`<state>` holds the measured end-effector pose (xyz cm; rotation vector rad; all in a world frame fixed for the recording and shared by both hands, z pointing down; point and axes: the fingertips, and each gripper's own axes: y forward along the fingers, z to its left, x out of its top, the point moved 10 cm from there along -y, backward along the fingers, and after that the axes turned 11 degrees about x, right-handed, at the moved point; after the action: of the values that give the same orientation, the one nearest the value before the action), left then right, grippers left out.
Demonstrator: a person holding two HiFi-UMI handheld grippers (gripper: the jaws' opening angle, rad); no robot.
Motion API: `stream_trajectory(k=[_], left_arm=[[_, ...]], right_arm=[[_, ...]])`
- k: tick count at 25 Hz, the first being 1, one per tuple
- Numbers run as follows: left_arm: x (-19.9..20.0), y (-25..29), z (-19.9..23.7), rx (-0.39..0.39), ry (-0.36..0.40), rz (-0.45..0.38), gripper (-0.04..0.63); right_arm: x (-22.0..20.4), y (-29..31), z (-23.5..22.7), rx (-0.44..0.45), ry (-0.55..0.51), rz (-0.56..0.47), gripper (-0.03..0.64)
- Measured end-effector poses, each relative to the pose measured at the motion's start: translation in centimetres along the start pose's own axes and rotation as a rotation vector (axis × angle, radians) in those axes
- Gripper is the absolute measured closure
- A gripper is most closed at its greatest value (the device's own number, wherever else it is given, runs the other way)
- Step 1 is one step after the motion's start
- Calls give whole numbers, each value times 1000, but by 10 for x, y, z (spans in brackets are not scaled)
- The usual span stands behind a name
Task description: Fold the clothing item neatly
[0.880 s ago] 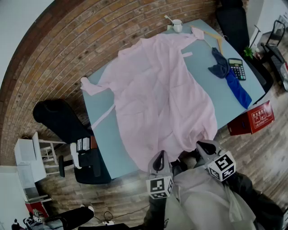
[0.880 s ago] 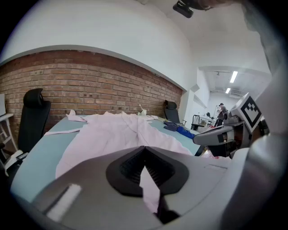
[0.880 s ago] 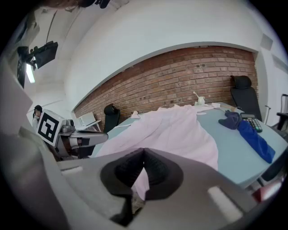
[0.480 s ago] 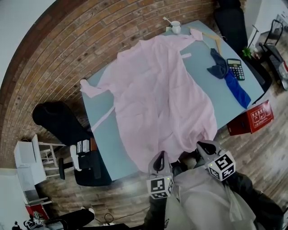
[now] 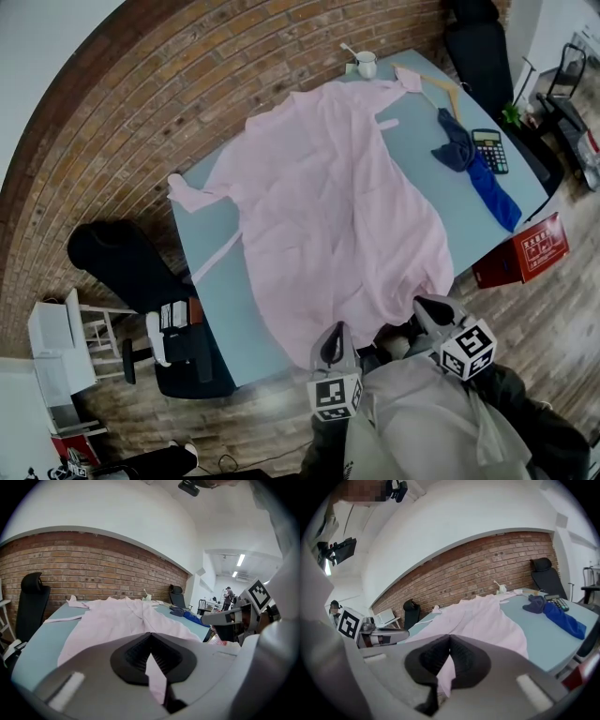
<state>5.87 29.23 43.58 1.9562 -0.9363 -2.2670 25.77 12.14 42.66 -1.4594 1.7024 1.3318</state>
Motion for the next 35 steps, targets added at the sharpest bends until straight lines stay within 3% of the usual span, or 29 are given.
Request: stream_trajectory(k=[3, 8, 11, 14, 17, 18, 21, 25, 27, 28, 32, 35], left_arm=[[3, -1, 4, -11, 7, -3, 589], [22, 9, 12, -42, 12, -57, 589], [27, 13, 22, -45, 0, -75, 588], [20, 10, 40, -18, -31, -54, 588], [0, 3, 64, 19, -83, -2, 578], [-8, 0, 73, 28, -108, 17, 564], [-38, -10, 97, 64, -197, 81, 488], [-83, -32, 121, 143, -272, 159, 322], [-112, -45, 133, 166, -334, 201, 239], [-126, -53, 137, 165, -353, 209, 231], [-141, -65, 136, 172, -394, 158, 250], [-148, -79, 128, 217, -463, 164, 250]], right_arm=[[7, -2, 1, -1, 16, -60, 617], [34, -2, 7, -36, -117, -150, 617], [37, 2, 5, -64, -92, -199, 617], [26, 2, -2, -100, -63, -187, 617], [-1, -5, -17, -181, -27, -91, 615], [-12, -8, -25, -208, 1, -62, 540], [-49, -22, -49, -288, 125, 10, 409], [-101, -37, -85, -351, 234, 150, 333], [-119, -37, -103, -337, 270, 168, 327], [-127, -37, -109, -313, 309, 157, 327], [-141, -27, -120, -125, 477, 80, 327], [-137, -10, -116, -33, 462, 99, 327]])
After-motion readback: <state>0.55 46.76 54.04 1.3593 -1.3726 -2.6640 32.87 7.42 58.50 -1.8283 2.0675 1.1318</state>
